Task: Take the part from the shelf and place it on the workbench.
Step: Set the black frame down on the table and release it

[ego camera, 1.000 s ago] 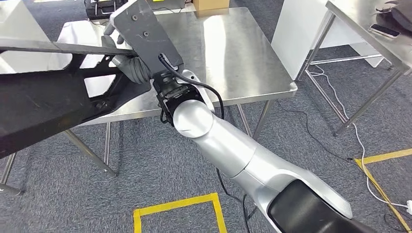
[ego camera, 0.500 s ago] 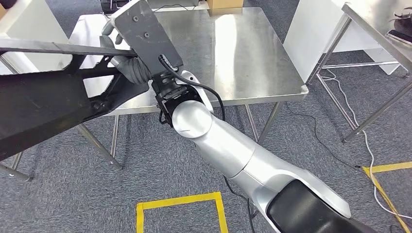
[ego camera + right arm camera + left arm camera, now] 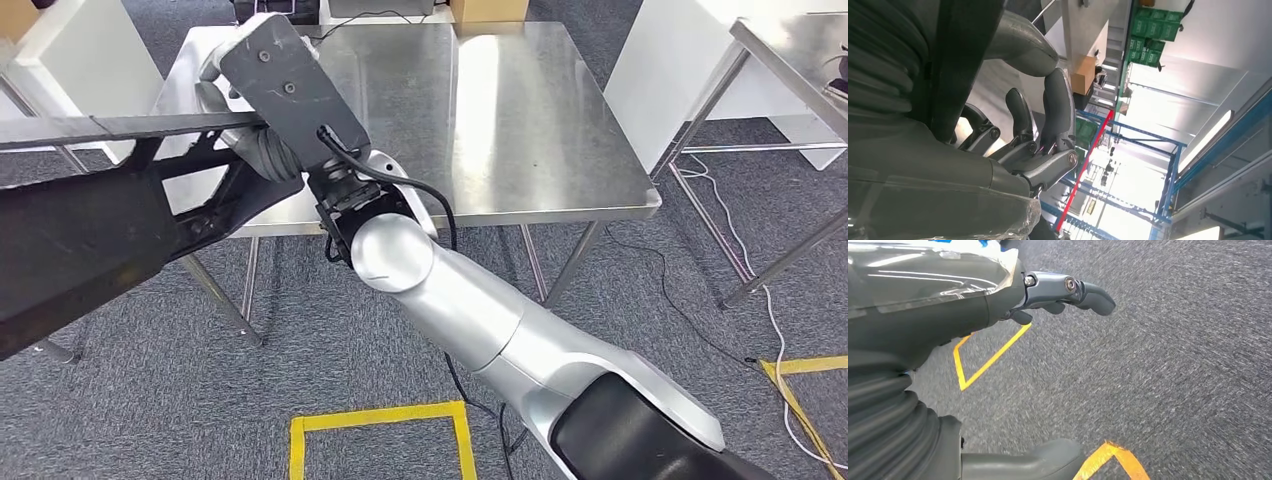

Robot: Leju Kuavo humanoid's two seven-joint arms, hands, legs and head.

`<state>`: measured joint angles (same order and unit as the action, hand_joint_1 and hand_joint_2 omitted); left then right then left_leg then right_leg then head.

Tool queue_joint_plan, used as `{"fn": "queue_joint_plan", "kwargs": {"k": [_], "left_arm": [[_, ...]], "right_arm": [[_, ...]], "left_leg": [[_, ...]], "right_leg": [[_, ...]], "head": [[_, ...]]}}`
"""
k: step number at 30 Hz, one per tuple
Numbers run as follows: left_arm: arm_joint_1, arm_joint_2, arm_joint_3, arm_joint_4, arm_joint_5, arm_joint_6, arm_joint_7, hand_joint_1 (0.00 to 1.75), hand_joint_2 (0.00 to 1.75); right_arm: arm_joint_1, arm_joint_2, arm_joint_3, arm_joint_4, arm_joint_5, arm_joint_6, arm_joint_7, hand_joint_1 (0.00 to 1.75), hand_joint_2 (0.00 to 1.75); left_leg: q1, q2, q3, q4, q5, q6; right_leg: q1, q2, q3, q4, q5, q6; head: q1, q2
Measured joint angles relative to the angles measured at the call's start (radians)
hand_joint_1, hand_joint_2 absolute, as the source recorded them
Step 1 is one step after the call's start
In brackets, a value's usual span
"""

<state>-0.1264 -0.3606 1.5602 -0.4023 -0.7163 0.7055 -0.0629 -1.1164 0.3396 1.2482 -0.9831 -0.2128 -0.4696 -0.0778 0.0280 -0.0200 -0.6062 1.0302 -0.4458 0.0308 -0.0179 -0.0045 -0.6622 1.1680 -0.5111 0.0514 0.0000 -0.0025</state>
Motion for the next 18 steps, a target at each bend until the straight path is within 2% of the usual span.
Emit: {"fn": "queue_joint_plan", "kwargs": {"k": [1, 2, 3, 5, 7, 9, 11, 12, 13, 14, 16, 17, 18], "left_arm": [[0.0, -0.001, 0.0, 0.0, 0.004, 0.0, -0.003, 0.0, 1.75], [0.0, -0.002, 0.0, 0.0, 0.007, 0.0, -0.005, 0.0, 1.75], [0.0, -0.002, 0.0, 0.0, 0.009, 0.0, -0.006, 0.0, 1.75], [0.002, -0.003, 0.0, 0.0, 0.008, 0.0, -0.006, 0.0, 1.75], [0.003, -0.004, 0.0, 0.001, 0.003, 0.0, -0.002, 0.0, 1.75], [0.002, -0.004, 0.0, 0.0, -0.007, 0.0, 0.007, 0.0, 1.75], [0.004, -0.003, 0.0, 0.0, -0.024, 0.0, 0.022, 0.0, 1.75], [0.005, -0.003, 0.0, 0.0, -0.032, 0.0, 0.031, 0.0, 1.75], [0.007, -0.002, 0.0, 0.0, -0.04, 0.0, 0.038, 0.0, 1.75], [0.008, -0.002, 0.0, -0.001, -0.047, 0.0, 0.044, 0.0, 1.75], [0.009, -0.001, 0.0, -0.001, -0.056, 0.0, 0.051, 0.0, 1.75], [0.008, -0.001, 0.0, -0.001, -0.06, 0.0, 0.053, 0.0, 1.75], [0.007, -0.001, 0.0, -0.001, -0.062, 0.0, 0.054, 0.0, 1.75]], "right_arm": [[0.0, 0.0, 0.0, 0.0, 0.001, 0.0, 0.0, 1.75, 1.75], [0.0, 0.0, 0.0, 0.0, 0.001, 0.0, 0.0, 1.75, 1.75], [0.0, 0.0, 0.0, 0.0, 0.001, 0.0, 0.0, 1.75, 1.75], [0.0, 0.001, 0.0, 0.0, 0.002, 0.001, 0.0, 1.75, 1.75], [0.0, 0.002, 0.0, 0.0, 0.003, 0.002, -0.002, 1.75, 1.75], [-0.001, 0.002, 0.0, -0.001, 0.004, 0.005, -0.003, 1.75, 1.75], [0.001, 0.002, 0.002, -0.002, 0.004, 0.011, -0.004, 1.75, 1.75], [0.004, 0.001, 0.004, -0.002, 0.004, 0.013, -0.005, 1.75, 1.75], [0.007, 0.001, 0.006, -0.002, 0.004, 0.014, -0.005, 1.75, 1.75], [0.008, 0.001, 0.007, -0.002, 0.004, 0.015, -0.006, 1.75, 1.75], [0.009, 0.001, 0.009, -0.002, 0.005, 0.015, -0.006, 1.75, 1.75], [0.009, 0.001, 0.01, -0.002, 0.006, 0.016, -0.006, 1.75, 1.75], [0.008, 0.001, 0.01, -0.003, 0.006, 0.017, -0.006, 1.75, 1.75]], "left_leg": [[0.0, -0.002, 0.004, 0.0, -0.003, -0.004], [-0.001, -0.004, 0.007, 0.0, -0.005, -0.009], [-0.001, -0.004, 0.008, -0.002, -0.008, -0.016], [0.0, -0.003, 0.012, 0.003, -0.006, -0.03], [0.003, 0.004, 0.009, 0.026, -0.016, -0.038], [0.004, 0.011, -0.031, 0.105, -0.056, -0.043], [0.004, 0.013, -0.103, 0.223, -0.102, -0.048], [0.004, 0.013, -0.133, 0.258, -0.109, -0.05], [0.004, 0.013, -0.148, 0.263, -0.099, -0.051], [0.004, 0.015, -0.142, 0.226, -0.067, -0.051], [0.004, 0.02, -0.094, 0.097, 0.013, -0.048], [0.002, 0.022, -0.072, 0.042, 0.031, -0.044], [-0.001, 0.024, -0.058, 0.013, 0.036, -0.039]], "right_leg": [[0.002, 0.0, 0.026, -0.068, 0.027, -0.002], [0.005, 0.0, 0.045, -0.118, 0.041, -0.007], [0.01, 0.0, 0.057, -0.147, 0.048, -0.015], [0.013, 0.001, 0.065, -0.156, 0.048, -0.036], [0.006, 0.0, 0.085, -0.162, 0.057, -0.05], [0.003, -0.001, 0.102, -0.165, 0.055, -0.06], [0.006, 0.0, 0.107, -0.165, 0.049, -0.069], [0.007, 0.0, 0.11, -0.165, 0.045, -0.071], [0.008, 0.002, 0.114, -0.165, 0.041, -0.071], [0.008, 0.003, 0.122, -0.165, 0.034, -0.07], [0.009, 0.004, 0.139, -0.165, 0.019, -0.063], [0.011, 0.004, 0.146, -0.164, 0.012, -0.058], [0.013, 0.004, 0.147, -0.165, 0.005, -0.052]], "head": [[-0.001, 0.0], [0.0, 0.0], [-0.001, 0.0], [-0.001, 0.0], [-0.002, 0.0], [-0.004, 0.0], [-0.005, 0.0], [-0.005, 0.0], [-0.005, 0.0], [-0.005, 0.0], [-0.005, 0.0], [-0.005, 0.0], [-0.004, 0.0]]}}
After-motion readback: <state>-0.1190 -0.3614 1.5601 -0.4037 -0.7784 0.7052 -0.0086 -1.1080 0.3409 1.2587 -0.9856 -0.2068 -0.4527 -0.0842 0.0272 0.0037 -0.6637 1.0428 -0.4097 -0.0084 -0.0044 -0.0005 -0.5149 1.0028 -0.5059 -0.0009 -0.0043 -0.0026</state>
